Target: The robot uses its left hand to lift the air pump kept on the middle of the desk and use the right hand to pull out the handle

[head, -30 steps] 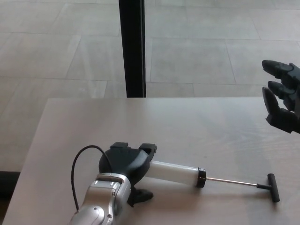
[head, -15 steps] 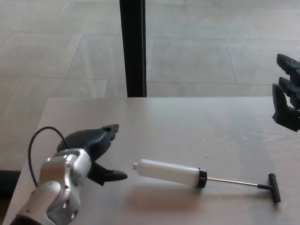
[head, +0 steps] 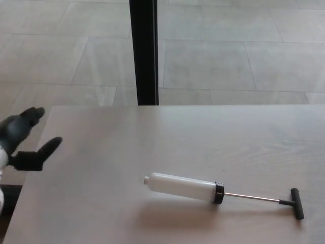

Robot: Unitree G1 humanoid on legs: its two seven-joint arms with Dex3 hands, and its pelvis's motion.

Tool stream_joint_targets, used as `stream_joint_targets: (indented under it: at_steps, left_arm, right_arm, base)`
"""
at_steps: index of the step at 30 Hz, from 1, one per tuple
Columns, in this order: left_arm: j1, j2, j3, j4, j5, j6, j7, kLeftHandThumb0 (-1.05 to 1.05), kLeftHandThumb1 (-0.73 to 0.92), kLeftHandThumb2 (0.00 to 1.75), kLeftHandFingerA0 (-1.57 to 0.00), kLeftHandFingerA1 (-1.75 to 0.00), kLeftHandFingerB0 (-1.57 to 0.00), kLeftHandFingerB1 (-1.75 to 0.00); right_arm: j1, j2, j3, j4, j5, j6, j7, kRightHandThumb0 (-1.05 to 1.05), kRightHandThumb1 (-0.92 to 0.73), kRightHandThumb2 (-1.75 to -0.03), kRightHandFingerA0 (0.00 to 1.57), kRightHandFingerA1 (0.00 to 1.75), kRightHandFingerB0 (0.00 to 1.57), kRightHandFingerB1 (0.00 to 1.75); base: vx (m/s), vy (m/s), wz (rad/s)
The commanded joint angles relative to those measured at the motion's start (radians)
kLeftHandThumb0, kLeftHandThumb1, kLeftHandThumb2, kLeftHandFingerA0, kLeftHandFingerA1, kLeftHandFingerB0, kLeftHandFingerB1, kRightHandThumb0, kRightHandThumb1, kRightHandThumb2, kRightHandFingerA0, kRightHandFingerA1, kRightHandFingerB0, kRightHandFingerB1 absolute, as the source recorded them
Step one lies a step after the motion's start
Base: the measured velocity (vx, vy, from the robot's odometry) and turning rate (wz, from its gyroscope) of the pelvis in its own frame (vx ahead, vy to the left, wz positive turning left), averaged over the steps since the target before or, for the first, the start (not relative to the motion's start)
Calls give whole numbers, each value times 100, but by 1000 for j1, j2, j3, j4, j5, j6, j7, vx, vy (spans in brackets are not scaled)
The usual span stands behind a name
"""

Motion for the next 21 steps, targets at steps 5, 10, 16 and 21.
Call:
stream_joint_targets:
  at_steps: [5, 10, 16, 21]
  left_arm:
    - [618, 64, 1253, 349, -736, -24, 109, -69, 66, 102, -3, -47, 0, -36]
    - [664, 69, 1157, 582, -687, -147, 278, -54, 86, 66, -22, -41, -15, -35]
    - [731, -26, 986, 637, -571, -130, 258, -49, 78, 63, -24, -40, -27, -37]
    - [789, -169, 931, 429, -499, -32, 234, -41, 81, 64, -42, -41, -36, -40]
  right_arm:
    - [511, -456, -609, 687, 206, -226, -162, -78, -76, -63, 48, 86, 28, 44]
    - [542, -365, -665, 697, 279, -218, -192, -77, -74, -63, 47, 91, 30, 42]
    - [522, -205, -684, 709, 361, -211, -131, -76, -78, -65, 22, 57, 21, 41]
    - [463, -92, -710, 690, 384, -175, -165, -70, -62, -98, 30, 69, 18, 51]
  base:
    - [0, 0, 0]
    - [0, 0, 0]
    - [0, 0, 0]
    - [0, 0, 0]
